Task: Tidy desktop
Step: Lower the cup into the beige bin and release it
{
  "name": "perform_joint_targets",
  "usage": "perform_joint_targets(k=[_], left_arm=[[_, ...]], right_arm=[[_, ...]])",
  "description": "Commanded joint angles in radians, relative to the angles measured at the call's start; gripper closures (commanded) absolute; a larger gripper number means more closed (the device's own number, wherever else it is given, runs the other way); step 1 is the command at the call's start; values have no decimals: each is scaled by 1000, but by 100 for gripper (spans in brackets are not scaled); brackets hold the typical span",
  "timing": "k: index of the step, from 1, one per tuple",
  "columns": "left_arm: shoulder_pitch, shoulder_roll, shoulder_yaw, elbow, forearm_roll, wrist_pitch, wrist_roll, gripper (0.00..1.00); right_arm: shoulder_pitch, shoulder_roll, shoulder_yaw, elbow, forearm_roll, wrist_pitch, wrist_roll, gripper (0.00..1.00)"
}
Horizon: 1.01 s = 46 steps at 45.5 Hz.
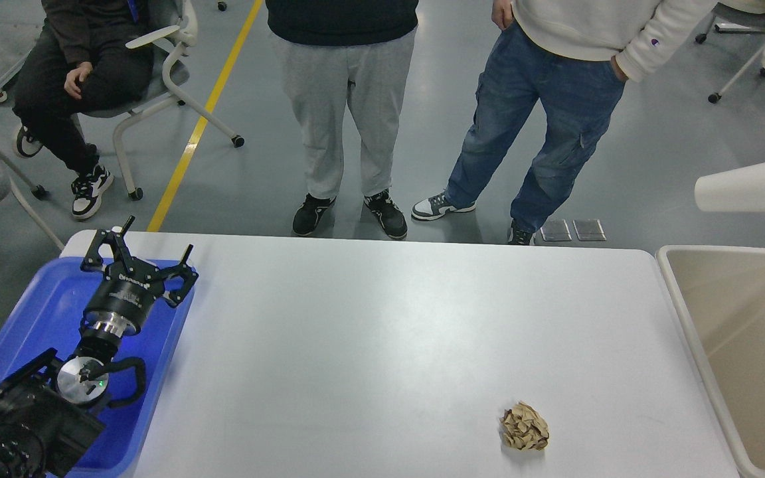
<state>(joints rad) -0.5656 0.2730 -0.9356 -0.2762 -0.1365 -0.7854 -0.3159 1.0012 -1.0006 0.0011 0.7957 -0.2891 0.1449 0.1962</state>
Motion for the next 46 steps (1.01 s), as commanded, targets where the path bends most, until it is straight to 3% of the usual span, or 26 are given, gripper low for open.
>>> perform_joint_targets(k=[1, 11, 28, 46], left_arm=[[0, 0, 0, 0, 0, 0, 0, 0], [1, 0, 0, 0, 0, 0, 0, 0], [0, 0, 0, 0, 0, 0, 0, 0], [1, 0, 0, 0, 0, 0, 0, 0]], right_arm=[[-170, 86, 85, -179, 225, -31, 0, 100], [-283, 276, 195, -472, 280, -19, -1, 100], [-375, 519, 284, -838, 280, -56, -6, 100], [-443, 589, 321, -859, 281, -154, -6, 100]])
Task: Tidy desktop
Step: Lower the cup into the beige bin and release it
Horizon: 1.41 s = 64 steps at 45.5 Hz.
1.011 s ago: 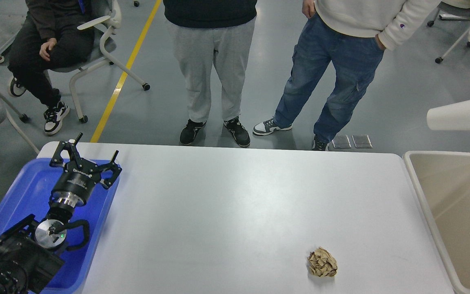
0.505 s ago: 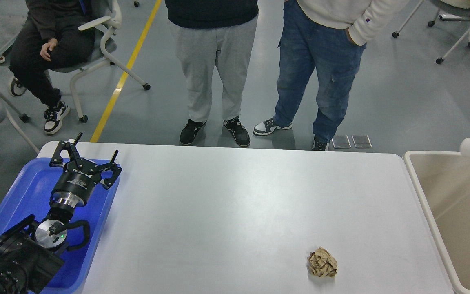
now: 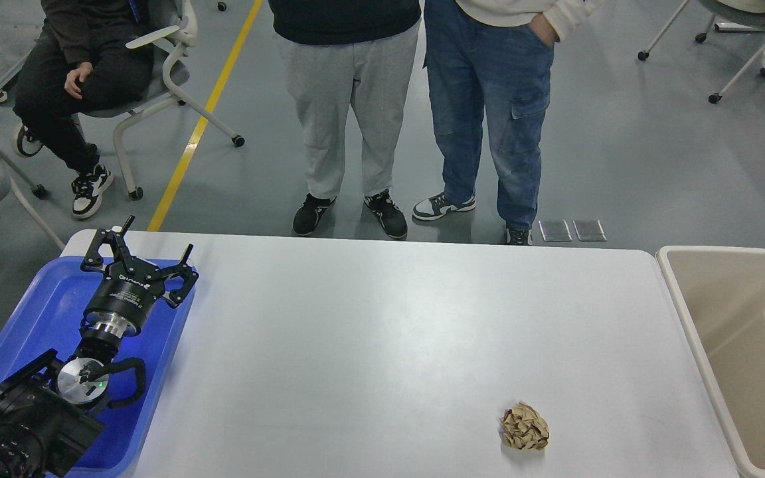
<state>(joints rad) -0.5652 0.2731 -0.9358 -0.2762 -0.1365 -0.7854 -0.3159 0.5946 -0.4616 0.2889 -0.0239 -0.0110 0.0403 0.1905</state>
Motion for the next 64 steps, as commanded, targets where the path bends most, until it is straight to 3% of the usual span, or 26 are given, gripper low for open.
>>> perform_joint_targets(k=[1, 27, 35, 37, 42, 46, 60, 64], left_arm=[[1, 0, 0, 0, 0, 0, 0, 0], [1, 0, 0, 0, 0, 0, 0, 0], [-1, 0, 0, 0, 0, 0, 0, 0], [-1, 0, 0, 0, 0, 0, 0, 0], [-1, 0, 0, 0, 0, 0, 0, 0], [1, 0, 0, 0, 0, 0, 0, 0], [1, 0, 0, 0, 0, 0, 0, 0], [1, 0, 0, 0, 0, 0, 0, 0]], right_arm=[[-39, 52, 33, -39, 3, -51, 0, 100], [-50, 54, 38, -37, 3, -66, -5, 100], [-39, 54, 33, -41, 2, -77, -3, 39], [-35, 54, 27, -41, 2, -91, -3, 31], [-13, 54, 16, -41, 0, -141, -3, 29], [-6, 60, 16, -41, 0, -168, -2, 5], [51, 84, 16, -36, 0, -158, 3, 0], [53, 67, 35, -34, 3, -105, 15, 1]])
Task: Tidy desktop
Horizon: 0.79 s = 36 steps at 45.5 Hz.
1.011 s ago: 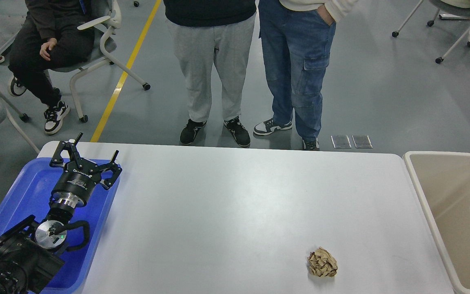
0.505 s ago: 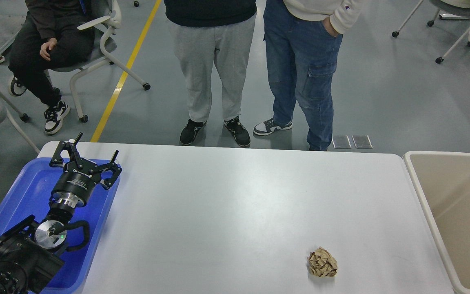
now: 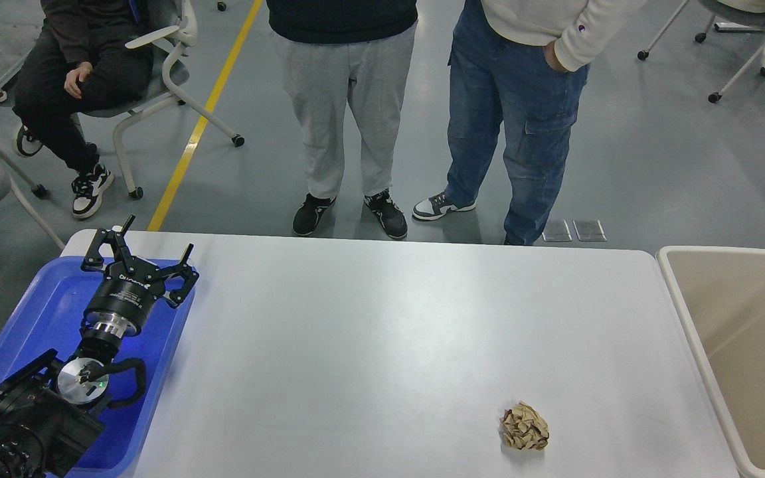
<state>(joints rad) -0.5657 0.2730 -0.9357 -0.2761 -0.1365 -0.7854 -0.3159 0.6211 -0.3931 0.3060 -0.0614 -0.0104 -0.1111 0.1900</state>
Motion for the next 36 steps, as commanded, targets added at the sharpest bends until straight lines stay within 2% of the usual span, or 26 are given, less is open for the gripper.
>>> perform_joint_targets(k=[1, 8, 13, 18, 25, 36], left_arm=[[1, 0, 1, 0, 0, 0, 1, 0], [1, 0, 0, 0, 0, 0, 0, 0], [1, 0, 0, 0, 0, 0, 0, 0], [1, 0, 0, 0, 0, 0, 0, 0], [0, 0, 0, 0, 0, 0, 0, 0], [0, 0, 0, 0, 0, 0, 0, 0]], right_arm=[[26, -6, 21, 5, 3, 75, 23, 0], [77, -76, 180, 6, 112, 385, 39, 1], [97, -81, 239, 8, 130, 534, 39, 0], [101, -58, 245, 9, 133, 626, 42, 0], [104, 49, 282, 8, 133, 771, 68, 0], [160, 192, 343, 9, 133, 798, 68, 0]])
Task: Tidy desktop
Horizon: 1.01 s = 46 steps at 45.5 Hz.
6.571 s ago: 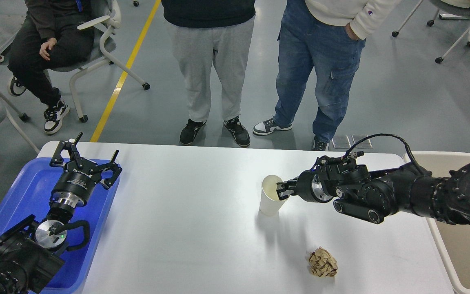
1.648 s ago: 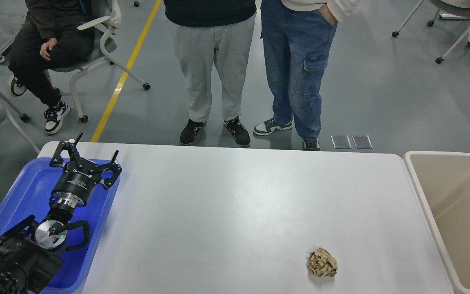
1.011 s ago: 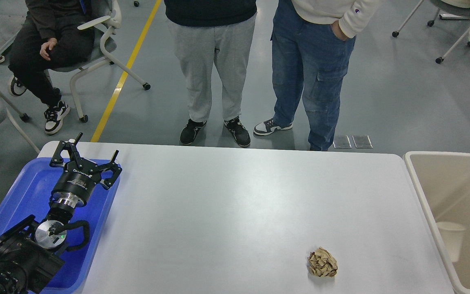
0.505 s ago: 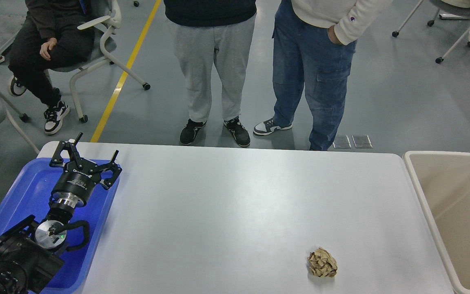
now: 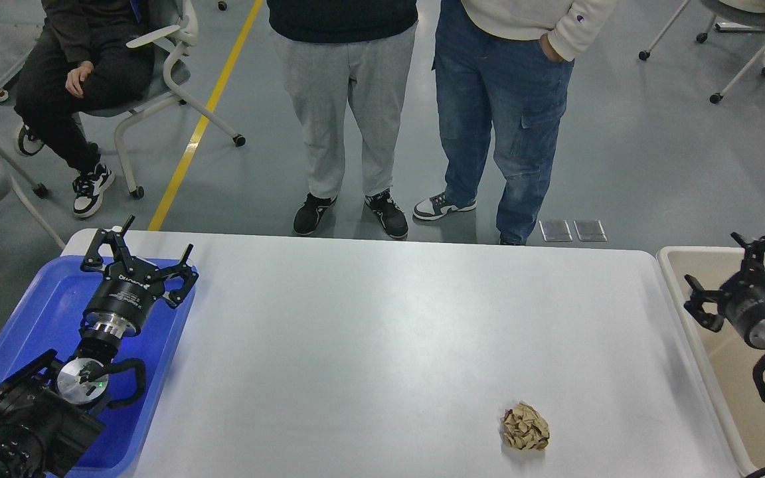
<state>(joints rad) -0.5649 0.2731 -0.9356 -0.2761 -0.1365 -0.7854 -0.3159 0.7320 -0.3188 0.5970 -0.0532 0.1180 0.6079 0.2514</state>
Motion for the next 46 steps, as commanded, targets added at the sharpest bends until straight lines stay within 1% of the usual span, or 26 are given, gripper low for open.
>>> perform_joint_targets(k=[1, 9, 11, 14, 15, 16, 17, 19, 21, 23, 25, 26, 29, 40, 42, 45, 46], left_arm=[[-1, 0, 0, 0, 0, 0, 1, 0], [-1, 0, 0, 0, 0, 0, 0, 0], [-1, 0, 0, 0, 0, 0, 0, 0], [-1, 0, 0, 0, 0, 0, 0, 0], [-1, 0, 0, 0, 0, 0, 0, 0], [0, 0, 0, 0, 0, 0, 0, 0], [-1, 0, 0, 0, 0, 0, 0, 0], [-1, 0, 0, 0, 0, 0, 0, 0], [0, 0, 0, 0, 0, 0, 0, 0], [-1, 0, 0, 0, 0, 0, 0, 0], [0, 0, 0, 0, 0, 0, 0, 0], [-1, 0, 0, 0, 0, 0, 0, 0], [0, 0, 0, 0, 0, 0, 0, 0], [-1, 0, 0, 0, 0, 0, 0, 0], [0, 0, 0, 0, 0, 0, 0, 0], [-1, 0, 0, 0, 0, 0, 0, 0], [0, 0, 0, 0, 0, 0, 0, 0]], right_arm=[[56, 130, 50, 1, 5, 78, 6, 0], [118, 239, 27, -10, -3, 61, 6, 0], [130, 248, 47, -30, 5, 12, 8, 0], [188, 271, 69, -94, 29, -123, 8, 0], [211, 294, 67, -120, 37, -149, 11, 0], [234, 319, 64, -152, 37, -148, 14, 0], [253, 319, 57, -189, 37, -126, 19, 0], [285, 319, 34, -270, 37, -48, 26, 0], [308, 319, -12, -371, 37, 56, 29, 1], [342, 319, -72, -503, 37, 172, 29, 0], [380, 319, -101, -615, 41, 178, 29, 0], [389, 319, -100, -628, 42, 178, 29, 0], [385, 319, -94, -600, 22, 178, 29, 0], [357, 319, -181, -539, 19, 178, 28, 0], [349, 319, -189, -499, 19, 178, 29, 1], [310, 319, -197, -401, 17, 178, 29, 0], [291, 276, -206, -348, 17, 178, 29, 0]])
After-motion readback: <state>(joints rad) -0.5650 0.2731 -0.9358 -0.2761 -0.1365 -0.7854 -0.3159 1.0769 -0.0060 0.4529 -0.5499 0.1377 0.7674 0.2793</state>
